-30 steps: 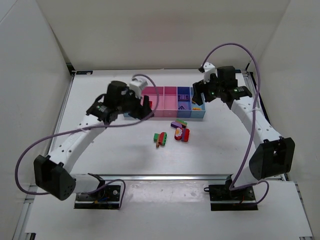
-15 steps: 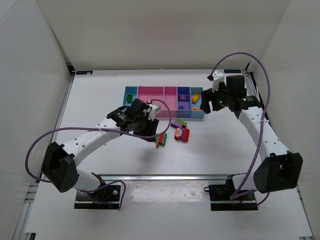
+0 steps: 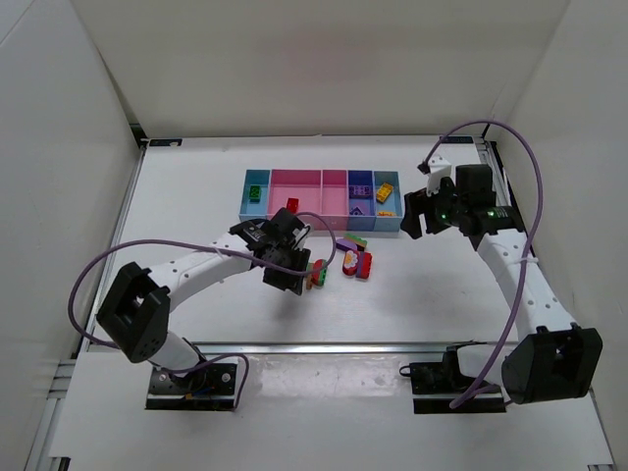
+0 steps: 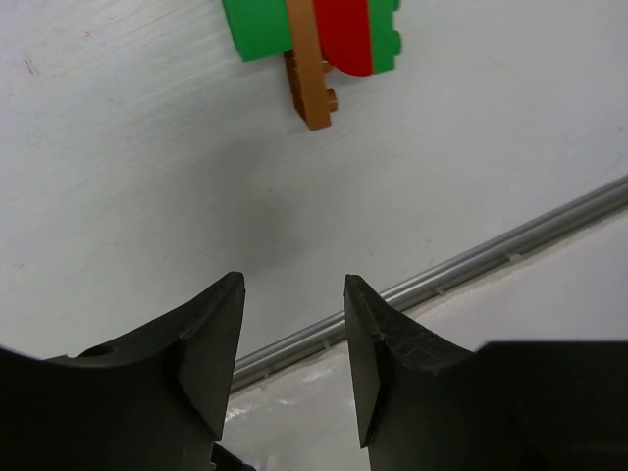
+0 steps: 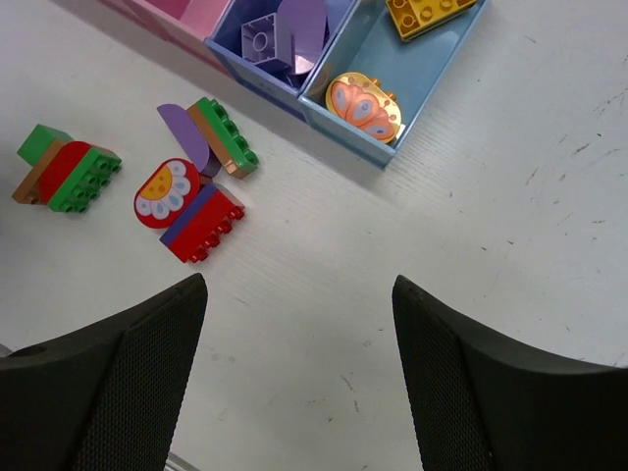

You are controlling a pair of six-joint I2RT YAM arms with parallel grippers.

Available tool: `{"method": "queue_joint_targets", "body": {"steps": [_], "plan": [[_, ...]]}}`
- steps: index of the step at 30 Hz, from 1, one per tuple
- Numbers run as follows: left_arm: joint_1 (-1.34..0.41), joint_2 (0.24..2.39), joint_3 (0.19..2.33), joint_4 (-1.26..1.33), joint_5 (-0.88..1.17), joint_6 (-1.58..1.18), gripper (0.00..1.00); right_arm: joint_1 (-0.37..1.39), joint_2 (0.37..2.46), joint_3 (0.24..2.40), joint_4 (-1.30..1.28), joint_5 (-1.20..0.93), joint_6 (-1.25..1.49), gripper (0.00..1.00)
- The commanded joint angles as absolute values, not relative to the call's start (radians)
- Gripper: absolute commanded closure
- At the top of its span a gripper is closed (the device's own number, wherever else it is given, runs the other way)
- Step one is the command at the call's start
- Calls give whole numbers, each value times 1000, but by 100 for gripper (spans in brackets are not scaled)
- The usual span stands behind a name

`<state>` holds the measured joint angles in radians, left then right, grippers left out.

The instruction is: Sort the legos into containers by color

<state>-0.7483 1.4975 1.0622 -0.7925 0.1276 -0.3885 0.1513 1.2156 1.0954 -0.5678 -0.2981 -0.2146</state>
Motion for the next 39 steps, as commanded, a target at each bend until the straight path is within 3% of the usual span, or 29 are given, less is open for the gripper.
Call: {"method": "queue_joint_targets", "body": {"steps": [1, 13, 26, 39], "plan": [[-750, 1517, 1085, -776, 77, -436, 44, 146, 1184, 1077, -560, -331, -204, 21], [-782, 1568, 1107, -753, 78, -423, 43, 130, 1137, 1029, -557, -350, -196, 21], [-790, 1758, 1256, -726, 60, -365, 40, 118, 1137, 1026, -563, -364, -209, 20], [-790, 1821, 1264, -713, 18, -379, 45, 101, 1129, 1015, -572, -377, -204, 20]]}}
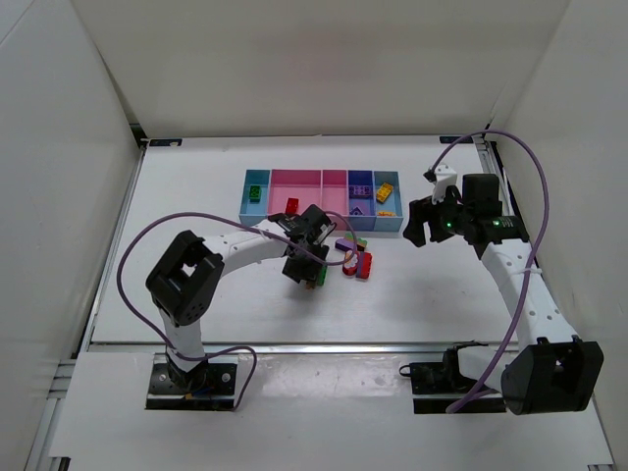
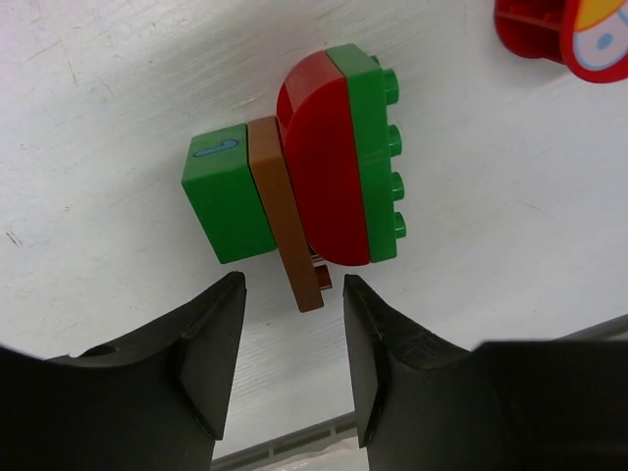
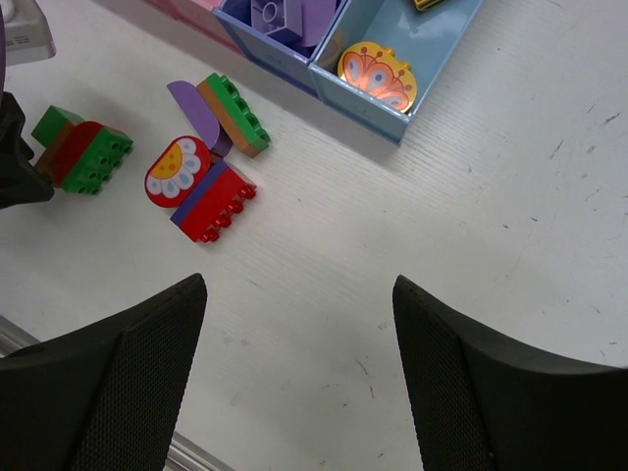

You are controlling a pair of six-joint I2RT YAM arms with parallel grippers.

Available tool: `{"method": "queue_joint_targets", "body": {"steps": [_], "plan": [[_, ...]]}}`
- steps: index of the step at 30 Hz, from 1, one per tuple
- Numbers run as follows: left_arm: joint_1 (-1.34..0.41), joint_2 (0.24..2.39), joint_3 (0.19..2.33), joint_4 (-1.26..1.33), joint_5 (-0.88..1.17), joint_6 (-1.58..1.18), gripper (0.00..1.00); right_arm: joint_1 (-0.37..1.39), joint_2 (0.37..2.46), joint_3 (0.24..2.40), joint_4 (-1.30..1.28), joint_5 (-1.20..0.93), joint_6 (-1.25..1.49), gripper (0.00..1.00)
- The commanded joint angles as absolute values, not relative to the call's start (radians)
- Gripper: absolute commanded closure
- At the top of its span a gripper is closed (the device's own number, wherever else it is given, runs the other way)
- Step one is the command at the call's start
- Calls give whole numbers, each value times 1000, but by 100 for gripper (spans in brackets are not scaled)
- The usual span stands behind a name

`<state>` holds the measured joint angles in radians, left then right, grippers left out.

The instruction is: Sort the legos into containers by color

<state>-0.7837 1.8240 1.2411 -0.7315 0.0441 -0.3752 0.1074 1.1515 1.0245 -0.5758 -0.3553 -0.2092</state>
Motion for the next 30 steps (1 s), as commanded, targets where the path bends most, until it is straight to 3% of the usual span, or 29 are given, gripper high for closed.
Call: {"method": "queue_joint_targets", "body": {"steps": [1, 6, 18, 22, 23, 30], "plan": [[-790, 1822, 1258, -713, 12, -380, 45, 101, 1126, 1015, -572, -377, -204, 20], [-790, 1815, 1238, -678, 5, -393, 54, 100, 1127, 1011, -572, -383, -202, 20], [-790, 1819, 1212, -581, 6, -396, 56, 103, 1143, 1015, -574, -391, -199, 20], [-790, 1819, 1198, -554, -25, -399, 70, 101, 1152, 1017, -569, -396, -199, 20], [-790, 1816, 1192, -549, -28, -400, 78, 101, 1154, 1017, -568, -396, -199, 20], [-796, 1721, 1144, -505, -38, -367, 88, 101, 1160, 1017, -566, -445, -199, 19]]}}
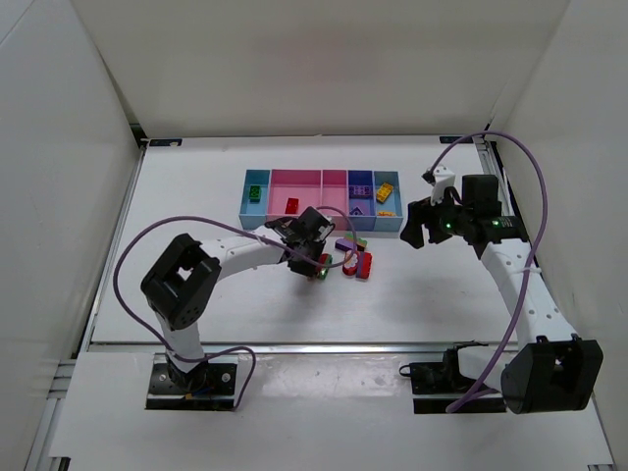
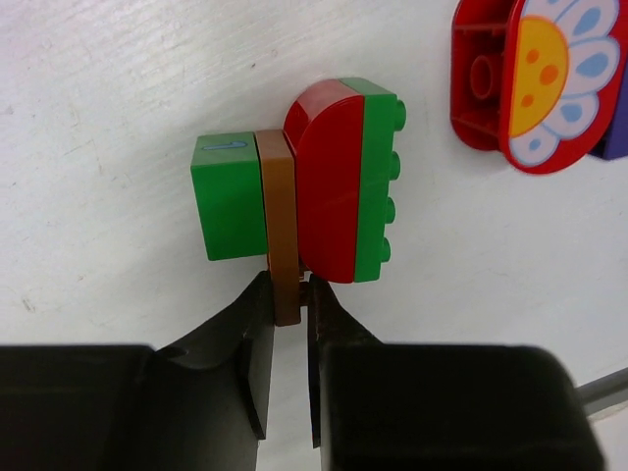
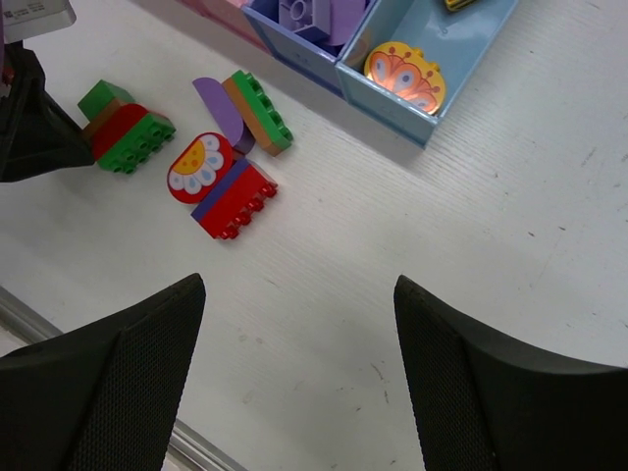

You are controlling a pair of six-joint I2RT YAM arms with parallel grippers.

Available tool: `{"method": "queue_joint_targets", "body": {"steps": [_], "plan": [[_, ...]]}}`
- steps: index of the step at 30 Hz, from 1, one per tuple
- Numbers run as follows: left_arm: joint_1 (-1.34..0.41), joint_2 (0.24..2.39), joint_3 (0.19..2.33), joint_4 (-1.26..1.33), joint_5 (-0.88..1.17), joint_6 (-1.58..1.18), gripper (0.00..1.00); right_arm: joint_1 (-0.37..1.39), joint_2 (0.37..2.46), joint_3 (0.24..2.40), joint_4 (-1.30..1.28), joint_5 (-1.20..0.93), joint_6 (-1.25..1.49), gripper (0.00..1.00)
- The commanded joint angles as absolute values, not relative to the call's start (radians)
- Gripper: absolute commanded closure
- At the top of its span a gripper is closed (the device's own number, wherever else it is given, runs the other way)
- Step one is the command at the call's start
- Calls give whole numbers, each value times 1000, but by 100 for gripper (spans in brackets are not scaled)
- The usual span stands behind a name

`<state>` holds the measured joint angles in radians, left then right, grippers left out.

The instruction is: Sort the legos into containers by color

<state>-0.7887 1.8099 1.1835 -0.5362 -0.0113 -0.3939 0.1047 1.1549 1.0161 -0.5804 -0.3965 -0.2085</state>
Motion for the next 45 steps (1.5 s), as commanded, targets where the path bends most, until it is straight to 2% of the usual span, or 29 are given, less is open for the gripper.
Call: {"method": "queue_joint_targets", "body": {"steps": [1, 6, 11, 16, 19, 24, 29, 45], "plan": [[-799, 1692, 1129, -488, -44, -350, 89, 101, 1163, 1019, -566, -460, -199, 19], [-841, 1473, 1010, -425, -110, -192, 90, 100, 1221, 1058, -568, -590, -199, 18], [-853, 1295, 901, -422, -196, -22, 90, 100, 1360, 1196, -597, -776, -177, 17], [-853, 1230, 881, -397, -265, 118, 90, 118, 1483, 1323, -566, -990, -136, 18], [-877, 1140, 794, -287, -230, 289, 90, 176, 1555, 1444, -627, -1066, -234, 17], [-916, 1063, 750, -248, -221, 391, 90, 265, 1650, 1623, -846, -997, -521, 15], [-968, 997, 695, -192, -218, 547, 90, 278, 1686, 1643, -857, -1009, -511, 17], [-1045, 870, 503, -8, -109, 1060, 90, 520, 1644, 1666, -931, -779, -548, 14]]}}
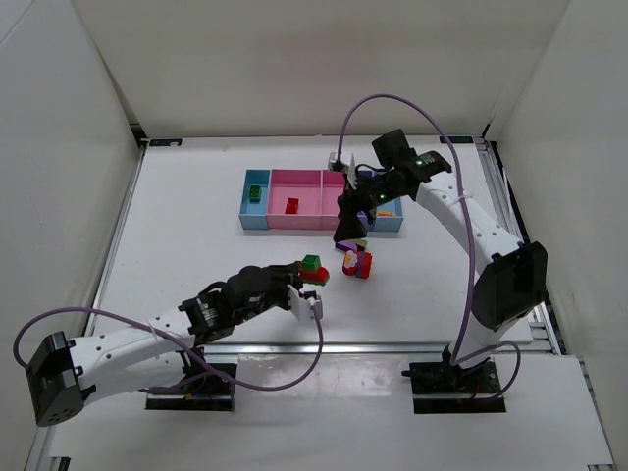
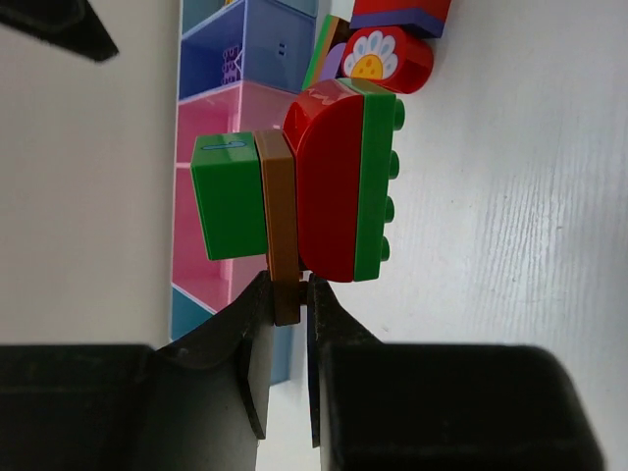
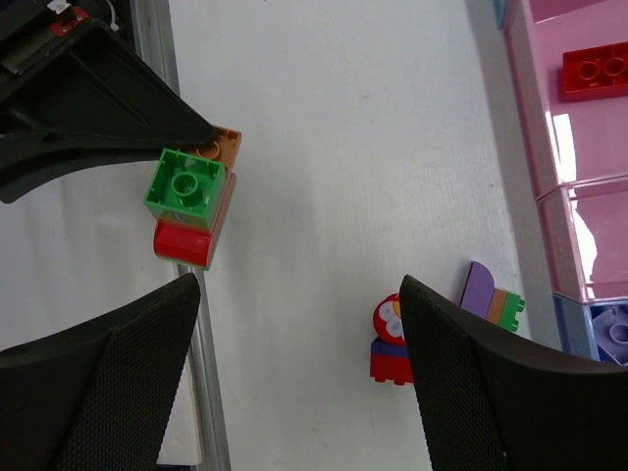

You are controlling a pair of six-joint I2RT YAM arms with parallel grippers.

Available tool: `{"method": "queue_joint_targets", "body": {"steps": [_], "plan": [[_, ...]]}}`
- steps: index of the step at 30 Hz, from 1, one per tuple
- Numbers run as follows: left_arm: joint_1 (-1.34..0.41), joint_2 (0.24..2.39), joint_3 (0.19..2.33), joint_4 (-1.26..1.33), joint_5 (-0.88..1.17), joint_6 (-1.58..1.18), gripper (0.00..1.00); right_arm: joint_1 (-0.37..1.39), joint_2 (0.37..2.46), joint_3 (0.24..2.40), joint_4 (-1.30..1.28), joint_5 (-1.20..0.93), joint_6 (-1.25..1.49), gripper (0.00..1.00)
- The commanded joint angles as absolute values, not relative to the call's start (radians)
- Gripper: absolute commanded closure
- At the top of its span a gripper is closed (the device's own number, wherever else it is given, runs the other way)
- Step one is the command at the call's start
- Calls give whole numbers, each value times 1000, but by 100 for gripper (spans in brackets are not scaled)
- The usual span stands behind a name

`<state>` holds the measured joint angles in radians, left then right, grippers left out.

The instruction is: Sort the legos into containers by color

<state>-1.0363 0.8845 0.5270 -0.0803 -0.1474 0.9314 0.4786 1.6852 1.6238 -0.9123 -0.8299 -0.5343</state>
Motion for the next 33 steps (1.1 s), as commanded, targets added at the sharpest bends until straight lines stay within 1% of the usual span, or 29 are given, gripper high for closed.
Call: {"method": "queue_joint_targets", "body": {"steps": [1, 6, 14, 18, 22, 24, 26, 33], "plan": [[-1045, 874, 497, 33, -107, 1089, 90, 532, 1643, 1664, -925, -750, -537, 14], [-1045, 910, 499, 75, -101, 1124, 90, 580, 1663, 1689, -902, -684, -480, 14], [-1045, 927, 482, 121, -106, 1170, 90, 615, 1741, 1789, -999, -696, -462, 11], [-1043, 925, 473, 135, -110, 1186, 90, 637, 1759, 1815, -1035, -709, -504, 7], [-1043, 931, 446, 164, -132, 1213, 90, 640, 1819, 1891, -1167, -730, -572, 7], [-1043, 934, 446, 167, -138, 1223, 90, 640, 1839, 1934, -1195, -739, -584, 9], [-1043, 937, 439, 175, -146, 1232, 90, 640, 1838, 1934, -1204, -744, -603, 13], [-1031, 974, 419, 225, -169, 1256, 90, 661, 1841, 1951, -1259, -709, -656, 21]]}}
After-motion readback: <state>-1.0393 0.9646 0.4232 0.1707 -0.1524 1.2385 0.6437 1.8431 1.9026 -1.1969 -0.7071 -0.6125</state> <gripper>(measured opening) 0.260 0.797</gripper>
